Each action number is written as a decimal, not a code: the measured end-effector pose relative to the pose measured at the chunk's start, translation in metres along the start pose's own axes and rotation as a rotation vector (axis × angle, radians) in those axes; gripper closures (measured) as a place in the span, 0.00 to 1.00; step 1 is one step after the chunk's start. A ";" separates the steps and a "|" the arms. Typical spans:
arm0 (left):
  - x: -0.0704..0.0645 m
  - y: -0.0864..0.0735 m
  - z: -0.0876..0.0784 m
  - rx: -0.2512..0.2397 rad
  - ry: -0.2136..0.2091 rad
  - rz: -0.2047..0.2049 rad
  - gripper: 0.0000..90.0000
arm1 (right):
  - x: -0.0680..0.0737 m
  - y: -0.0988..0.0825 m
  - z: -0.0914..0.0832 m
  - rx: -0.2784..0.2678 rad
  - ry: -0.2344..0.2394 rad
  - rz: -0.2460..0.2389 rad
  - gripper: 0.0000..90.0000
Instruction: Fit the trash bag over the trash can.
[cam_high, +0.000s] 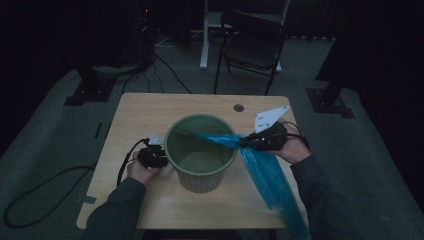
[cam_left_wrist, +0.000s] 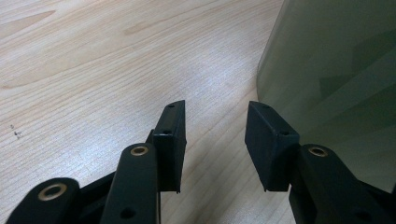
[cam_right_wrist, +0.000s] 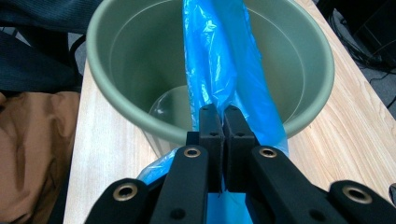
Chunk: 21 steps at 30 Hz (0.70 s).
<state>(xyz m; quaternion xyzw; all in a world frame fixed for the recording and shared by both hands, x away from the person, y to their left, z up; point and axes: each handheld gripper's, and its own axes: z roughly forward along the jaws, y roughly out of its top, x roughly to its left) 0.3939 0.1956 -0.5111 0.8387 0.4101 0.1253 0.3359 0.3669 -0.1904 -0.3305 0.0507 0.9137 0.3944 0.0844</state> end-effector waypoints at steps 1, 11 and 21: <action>0.000 0.000 0.000 0.000 0.000 0.000 0.65 | -0.001 0.001 0.002 0.005 0.000 -0.001 0.98; 0.000 0.000 0.000 -0.001 -0.001 -0.001 0.65 | -0.010 0.009 0.019 0.028 -0.002 0.009 0.98; 0.001 0.000 -0.001 -0.008 -0.003 -0.006 0.65 | -0.017 0.024 0.038 0.043 -0.002 0.008 0.98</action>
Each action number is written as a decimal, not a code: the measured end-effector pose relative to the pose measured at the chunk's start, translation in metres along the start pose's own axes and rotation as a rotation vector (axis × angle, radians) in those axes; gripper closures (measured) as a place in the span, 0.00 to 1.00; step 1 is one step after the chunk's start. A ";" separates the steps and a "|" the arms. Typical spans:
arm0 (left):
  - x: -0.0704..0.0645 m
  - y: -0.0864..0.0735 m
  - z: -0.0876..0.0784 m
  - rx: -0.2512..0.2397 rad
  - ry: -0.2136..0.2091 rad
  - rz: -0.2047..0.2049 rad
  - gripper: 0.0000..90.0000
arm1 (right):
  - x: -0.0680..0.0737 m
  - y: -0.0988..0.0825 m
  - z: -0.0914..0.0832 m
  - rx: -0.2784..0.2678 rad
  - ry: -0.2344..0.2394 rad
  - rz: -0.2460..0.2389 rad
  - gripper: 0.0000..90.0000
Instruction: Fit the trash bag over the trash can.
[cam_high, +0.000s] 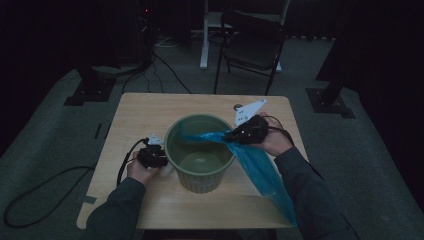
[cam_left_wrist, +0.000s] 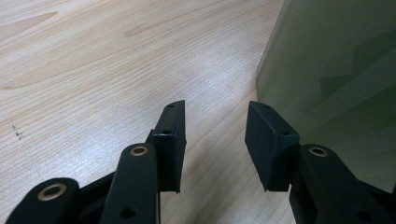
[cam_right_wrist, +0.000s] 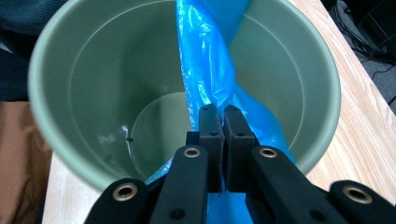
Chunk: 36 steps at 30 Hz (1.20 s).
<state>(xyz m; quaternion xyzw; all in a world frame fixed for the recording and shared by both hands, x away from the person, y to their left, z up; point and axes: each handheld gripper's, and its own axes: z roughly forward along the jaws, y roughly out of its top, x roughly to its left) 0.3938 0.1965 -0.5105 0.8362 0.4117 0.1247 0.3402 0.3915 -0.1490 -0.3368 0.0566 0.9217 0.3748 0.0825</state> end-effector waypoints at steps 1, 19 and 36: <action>0.000 0.000 0.000 0.000 0.000 0.000 0.65 | -0.001 0.001 0.002 0.005 -0.002 0.002 0.98; 0.001 0.000 -0.001 -0.006 0.000 0.000 0.65 | -0.006 0.029 0.043 0.034 0.022 -0.006 0.98; 0.000 0.000 -0.001 -0.004 0.001 0.002 0.65 | 0.007 0.031 0.021 -0.056 -0.041 -0.018 0.68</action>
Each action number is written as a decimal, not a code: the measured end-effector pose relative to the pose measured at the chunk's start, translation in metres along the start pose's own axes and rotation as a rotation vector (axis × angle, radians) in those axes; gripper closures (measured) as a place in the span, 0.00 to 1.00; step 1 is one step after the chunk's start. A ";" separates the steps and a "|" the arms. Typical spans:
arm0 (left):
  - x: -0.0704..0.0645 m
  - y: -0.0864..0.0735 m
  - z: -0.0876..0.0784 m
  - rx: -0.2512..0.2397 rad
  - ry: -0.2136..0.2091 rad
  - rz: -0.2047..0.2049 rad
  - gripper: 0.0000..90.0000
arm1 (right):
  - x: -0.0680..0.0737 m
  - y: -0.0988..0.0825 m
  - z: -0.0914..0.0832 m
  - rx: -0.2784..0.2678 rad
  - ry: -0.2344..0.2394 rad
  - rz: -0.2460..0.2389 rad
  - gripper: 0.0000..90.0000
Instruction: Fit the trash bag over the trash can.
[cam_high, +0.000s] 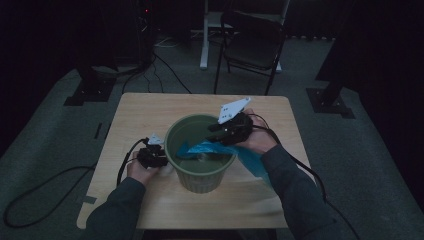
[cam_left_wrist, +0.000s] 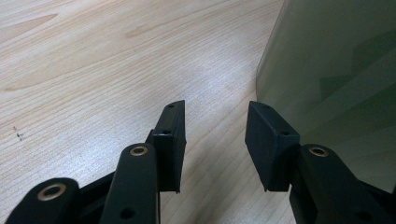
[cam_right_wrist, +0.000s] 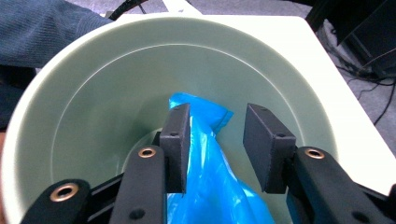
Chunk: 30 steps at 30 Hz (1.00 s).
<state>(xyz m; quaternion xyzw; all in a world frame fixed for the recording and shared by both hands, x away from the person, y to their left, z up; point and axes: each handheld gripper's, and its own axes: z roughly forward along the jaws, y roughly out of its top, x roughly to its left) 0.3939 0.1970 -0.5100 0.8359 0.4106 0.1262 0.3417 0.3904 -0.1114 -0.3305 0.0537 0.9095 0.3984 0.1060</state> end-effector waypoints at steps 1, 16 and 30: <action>0.000 0.000 0.000 0.000 0.000 0.000 0.65 | 0.001 -0.001 -0.003 -0.006 -0.007 -0.001 0.68; 0.000 0.000 0.001 0.002 -0.001 -0.002 0.65 | 0.003 -0.034 -0.046 -0.055 -0.094 0.096 0.73; -0.002 0.000 0.002 0.004 -0.013 0.010 0.65 | 0.022 -0.083 -0.080 -0.056 -0.164 0.159 0.73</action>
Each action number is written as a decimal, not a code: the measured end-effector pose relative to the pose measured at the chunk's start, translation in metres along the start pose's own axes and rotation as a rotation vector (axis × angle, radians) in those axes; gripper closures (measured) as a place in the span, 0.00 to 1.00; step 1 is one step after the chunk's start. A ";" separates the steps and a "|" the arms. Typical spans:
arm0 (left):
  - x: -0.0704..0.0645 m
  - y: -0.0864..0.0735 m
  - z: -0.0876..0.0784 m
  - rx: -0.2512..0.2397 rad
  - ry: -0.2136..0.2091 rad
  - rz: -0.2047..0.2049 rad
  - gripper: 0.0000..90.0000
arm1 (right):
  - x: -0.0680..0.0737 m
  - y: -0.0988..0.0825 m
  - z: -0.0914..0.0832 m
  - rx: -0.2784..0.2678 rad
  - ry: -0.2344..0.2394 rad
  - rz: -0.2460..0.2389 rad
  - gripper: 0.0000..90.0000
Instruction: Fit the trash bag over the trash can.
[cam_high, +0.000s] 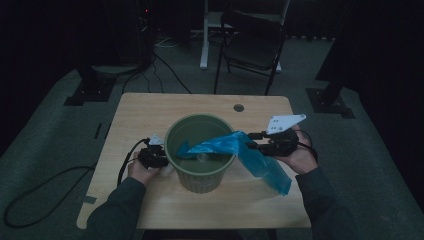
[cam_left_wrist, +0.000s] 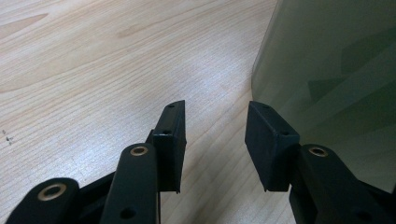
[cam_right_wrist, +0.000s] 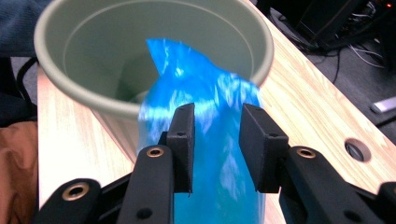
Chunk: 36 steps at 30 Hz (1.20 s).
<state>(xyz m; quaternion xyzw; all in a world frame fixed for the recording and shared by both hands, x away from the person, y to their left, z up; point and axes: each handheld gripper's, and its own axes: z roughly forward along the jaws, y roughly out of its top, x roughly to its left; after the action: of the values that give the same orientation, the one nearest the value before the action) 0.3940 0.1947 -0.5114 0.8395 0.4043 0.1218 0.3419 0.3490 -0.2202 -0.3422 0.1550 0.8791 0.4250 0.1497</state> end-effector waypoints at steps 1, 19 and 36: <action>0.000 0.000 0.000 -0.001 0.000 -0.001 0.65 | 0.000 -0.002 -0.002 0.004 -0.005 0.004 0.73; 0.004 0.000 -0.004 -0.032 -0.079 -0.040 0.71 | -0.022 -0.072 -0.007 0.062 -0.073 0.158 0.81; 0.006 0.001 -0.012 -0.073 -0.135 -0.081 0.68 | -0.030 -0.081 0.006 0.040 0.018 0.170 1.00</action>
<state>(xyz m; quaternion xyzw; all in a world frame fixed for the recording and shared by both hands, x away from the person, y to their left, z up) 0.3926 0.2046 -0.5018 0.8157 0.4093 0.0658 0.4034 0.3668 -0.2758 -0.4066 0.2281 0.8725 0.4198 0.1023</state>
